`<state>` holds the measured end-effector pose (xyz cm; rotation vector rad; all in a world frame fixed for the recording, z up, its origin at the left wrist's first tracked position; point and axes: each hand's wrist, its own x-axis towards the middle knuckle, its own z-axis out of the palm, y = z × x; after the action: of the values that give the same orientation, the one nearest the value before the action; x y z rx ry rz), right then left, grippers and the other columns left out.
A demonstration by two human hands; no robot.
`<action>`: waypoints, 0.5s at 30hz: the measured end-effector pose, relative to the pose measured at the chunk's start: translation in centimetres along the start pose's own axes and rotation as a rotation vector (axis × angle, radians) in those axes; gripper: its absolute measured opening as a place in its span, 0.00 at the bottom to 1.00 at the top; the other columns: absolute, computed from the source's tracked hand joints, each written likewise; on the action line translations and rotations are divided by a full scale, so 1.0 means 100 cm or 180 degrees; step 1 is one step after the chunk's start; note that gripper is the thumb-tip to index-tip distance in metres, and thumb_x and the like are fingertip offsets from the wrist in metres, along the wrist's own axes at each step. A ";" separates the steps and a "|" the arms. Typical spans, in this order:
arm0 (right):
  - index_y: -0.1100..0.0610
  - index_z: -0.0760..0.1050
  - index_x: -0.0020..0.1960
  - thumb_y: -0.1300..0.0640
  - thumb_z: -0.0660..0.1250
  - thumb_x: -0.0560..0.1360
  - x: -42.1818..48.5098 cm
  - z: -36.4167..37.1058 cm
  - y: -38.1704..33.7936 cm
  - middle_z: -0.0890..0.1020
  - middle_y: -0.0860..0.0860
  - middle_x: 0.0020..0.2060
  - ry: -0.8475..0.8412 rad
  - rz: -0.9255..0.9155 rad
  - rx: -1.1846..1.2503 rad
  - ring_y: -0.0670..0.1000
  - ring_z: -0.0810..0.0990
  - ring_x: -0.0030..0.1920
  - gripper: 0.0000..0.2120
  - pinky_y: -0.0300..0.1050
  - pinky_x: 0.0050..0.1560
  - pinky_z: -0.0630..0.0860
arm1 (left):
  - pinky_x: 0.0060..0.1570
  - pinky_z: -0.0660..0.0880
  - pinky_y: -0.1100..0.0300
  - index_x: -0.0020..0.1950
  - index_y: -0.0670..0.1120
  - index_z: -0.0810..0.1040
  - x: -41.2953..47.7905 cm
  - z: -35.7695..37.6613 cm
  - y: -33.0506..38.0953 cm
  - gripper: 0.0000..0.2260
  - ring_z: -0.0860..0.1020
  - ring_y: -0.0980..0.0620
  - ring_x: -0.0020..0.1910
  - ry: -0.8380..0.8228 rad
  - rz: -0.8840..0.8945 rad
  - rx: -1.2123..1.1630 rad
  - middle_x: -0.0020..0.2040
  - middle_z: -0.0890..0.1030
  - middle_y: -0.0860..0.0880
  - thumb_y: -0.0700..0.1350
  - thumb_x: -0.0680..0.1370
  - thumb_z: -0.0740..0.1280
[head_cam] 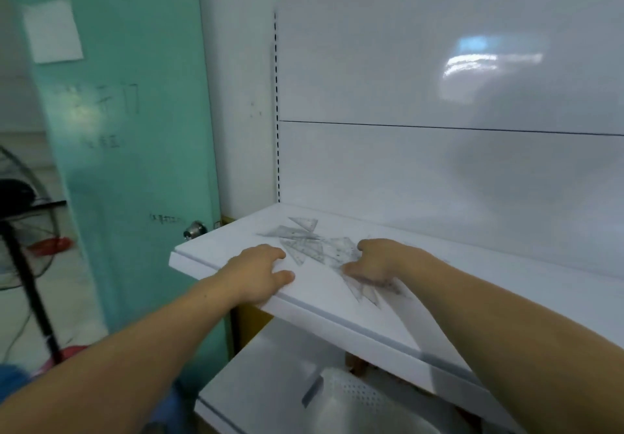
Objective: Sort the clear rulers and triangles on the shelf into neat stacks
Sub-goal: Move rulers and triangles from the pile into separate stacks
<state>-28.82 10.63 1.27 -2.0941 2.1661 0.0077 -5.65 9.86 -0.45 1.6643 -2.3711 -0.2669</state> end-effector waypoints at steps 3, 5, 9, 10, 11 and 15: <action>0.57 0.64 0.72 0.40 0.59 0.76 0.030 -0.007 -0.003 0.68 0.55 0.71 0.0030 -0.0242 -0.0060 0.56 0.67 0.69 0.30 0.49 0.67 0.66 | 0.70 0.61 0.53 0.74 0.52 0.62 0.035 -0.004 -0.009 0.27 0.62 0.49 0.72 -0.0009 -0.0015 0.0124 0.75 0.62 0.51 0.59 0.77 0.61; 0.56 0.66 0.71 0.42 0.63 0.75 0.048 -0.013 -0.003 0.68 0.53 0.70 -0.0015 -0.0329 0.0063 0.55 0.68 0.68 0.29 0.48 0.67 0.66 | 0.72 0.58 0.52 0.75 0.52 0.59 0.058 -0.004 -0.014 0.30 0.59 0.49 0.74 -0.0032 0.0006 0.0125 0.76 0.59 0.51 0.60 0.77 0.61; 0.55 0.71 0.69 0.46 0.68 0.73 0.078 -0.024 0.000 0.74 0.51 0.64 -0.0142 -0.0453 0.0270 0.52 0.73 0.62 0.27 0.45 0.62 0.69 | 0.74 0.52 0.50 0.77 0.54 0.52 0.095 0.000 -0.021 0.32 0.52 0.49 0.76 -0.0368 0.0042 0.0095 0.78 0.50 0.51 0.61 0.77 0.60; 0.54 0.73 0.67 0.47 0.68 0.73 0.084 -0.024 0.001 0.77 0.51 0.61 -0.0137 -0.0469 0.0292 0.51 0.75 0.59 0.24 0.44 0.60 0.70 | 0.73 0.55 0.51 0.77 0.53 0.55 0.102 0.001 -0.022 0.30 0.55 0.48 0.75 -0.0414 0.0087 0.0119 0.78 0.54 0.50 0.60 0.77 0.60; 0.54 0.76 0.64 0.48 0.67 0.74 0.089 -0.024 0.001 0.79 0.51 0.58 -0.0110 -0.0488 0.0320 0.50 0.77 0.55 0.21 0.43 0.58 0.72 | 0.71 0.59 0.52 0.75 0.53 0.61 0.107 0.000 -0.023 0.27 0.61 0.47 0.73 -0.0398 0.0143 0.0118 0.76 0.60 0.50 0.59 0.78 0.61; 0.56 0.80 0.56 0.52 0.66 0.74 0.102 -0.024 0.000 0.82 0.50 0.53 0.0035 -0.0383 0.0440 0.50 0.78 0.50 0.13 0.42 0.52 0.74 | 0.54 0.70 0.59 0.62 0.52 0.77 0.127 -0.003 -0.033 0.16 0.74 0.52 0.54 -0.0019 0.0409 -0.0102 0.57 0.77 0.51 0.54 0.76 0.67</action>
<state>-29.33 0.23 2.64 -2.1459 1.9809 -0.1609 -6.71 -3.19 -0.06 1.4918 -2.4521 -0.2853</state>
